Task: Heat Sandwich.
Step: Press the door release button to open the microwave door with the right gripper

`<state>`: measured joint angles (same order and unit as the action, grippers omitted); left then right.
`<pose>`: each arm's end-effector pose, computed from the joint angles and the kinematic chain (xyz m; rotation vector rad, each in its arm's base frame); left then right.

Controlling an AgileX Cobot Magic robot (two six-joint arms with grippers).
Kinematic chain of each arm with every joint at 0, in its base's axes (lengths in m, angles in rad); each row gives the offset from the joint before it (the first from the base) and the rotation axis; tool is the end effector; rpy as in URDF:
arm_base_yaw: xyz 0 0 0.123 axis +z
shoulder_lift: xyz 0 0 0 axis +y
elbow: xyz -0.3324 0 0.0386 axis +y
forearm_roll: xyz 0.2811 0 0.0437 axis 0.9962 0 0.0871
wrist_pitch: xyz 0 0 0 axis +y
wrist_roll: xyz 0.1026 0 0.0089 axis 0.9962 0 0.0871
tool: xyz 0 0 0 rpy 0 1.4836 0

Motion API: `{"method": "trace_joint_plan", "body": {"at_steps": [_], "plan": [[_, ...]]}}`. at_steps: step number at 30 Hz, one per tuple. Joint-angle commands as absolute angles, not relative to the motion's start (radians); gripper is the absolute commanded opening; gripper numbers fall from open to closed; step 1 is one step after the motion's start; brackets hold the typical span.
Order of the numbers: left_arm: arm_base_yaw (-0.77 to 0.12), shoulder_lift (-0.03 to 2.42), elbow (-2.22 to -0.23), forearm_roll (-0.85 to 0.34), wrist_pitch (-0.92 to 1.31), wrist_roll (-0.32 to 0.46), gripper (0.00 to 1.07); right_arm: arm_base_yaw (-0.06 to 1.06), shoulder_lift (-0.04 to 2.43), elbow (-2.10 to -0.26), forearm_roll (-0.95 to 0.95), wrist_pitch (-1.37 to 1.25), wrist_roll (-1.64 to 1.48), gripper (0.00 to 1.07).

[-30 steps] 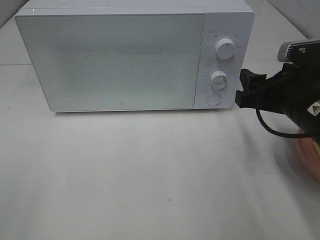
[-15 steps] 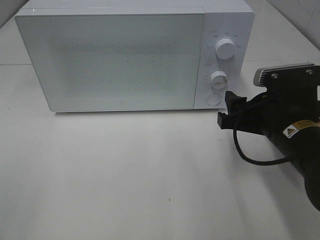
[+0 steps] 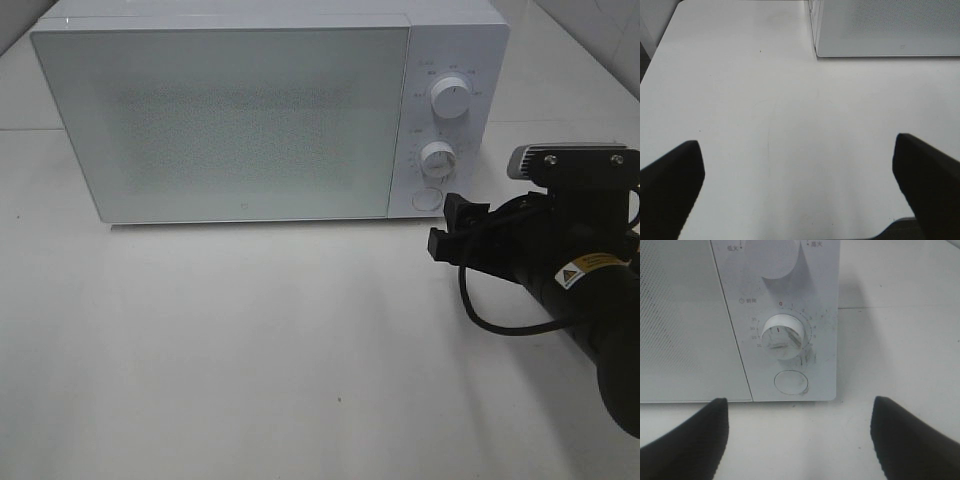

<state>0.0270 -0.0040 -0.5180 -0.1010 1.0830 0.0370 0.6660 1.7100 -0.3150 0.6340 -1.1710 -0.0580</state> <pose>-0.0191 -0.0097 0.2916 0.0175 2.0413 -0.0807 0.2397 0.1169 0.1588 0.0190 1.7564 0.1290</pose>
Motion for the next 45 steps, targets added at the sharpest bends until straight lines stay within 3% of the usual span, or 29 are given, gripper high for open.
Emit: {"method": "trace_joint_plan", "body": {"at_steps": [1,14,27,30,33,34,36,37,41,45], "plan": [[0.028,-0.028,-0.517,-0.102,1.071,0.035,0.98,0.67,1.71,-0.315,0.635,-1.168,0.049,0.75],[0.028,-0.028,-0.517,-0.102,1.071,0.035,0.98,0.67,1.71,-0.315,0.635,-1.157,0.78,0.75],[0.028,-0.028,-0.517,-0.102,1.071,0.035,0.98,0.669,1.71,-0.315,0.635,-1.109,1.229,0.72],[0.028,-0.028,-0.517,-0.102,1.071,0.035,0.98,0.669,1.71,-0.316,0.635,-1.102,1.248,0.64],[0.028,-0.028,-0.517,-0.102,1.071,0.035,0.98,0.669,1.71,-0.316,0.637,-1.1,1.296,0.45],[0.028,-0.028,-0.517,-0.102,1.071,0.035,0.98,0.669,1.71,-0.316,0.637,-1.1,1.296,0.45],[0.028,-0.028,-0.517,-0.102,1.071,0.035,0.98,0.669,1.71,-0.316,0.637,-1.1,1.313,0.33],[0.028,-0.028,-0.517,-0.102,1.071,0.035,0.98,0.669,1.71,-0.316,0.637,-1.101,1.314,0.19],[0.028,-0.028,-0.517,-0.102,1.071,0.035,0.98,0.669,1.71,-0.316,0.636,-1.101,1.309,0.0],[0.028,-0.028,-0.517,-0.102,1.071,0.035,0.98,0.669,1.71,-0.316,0.632,-1.101,1.299,0.0]]}}
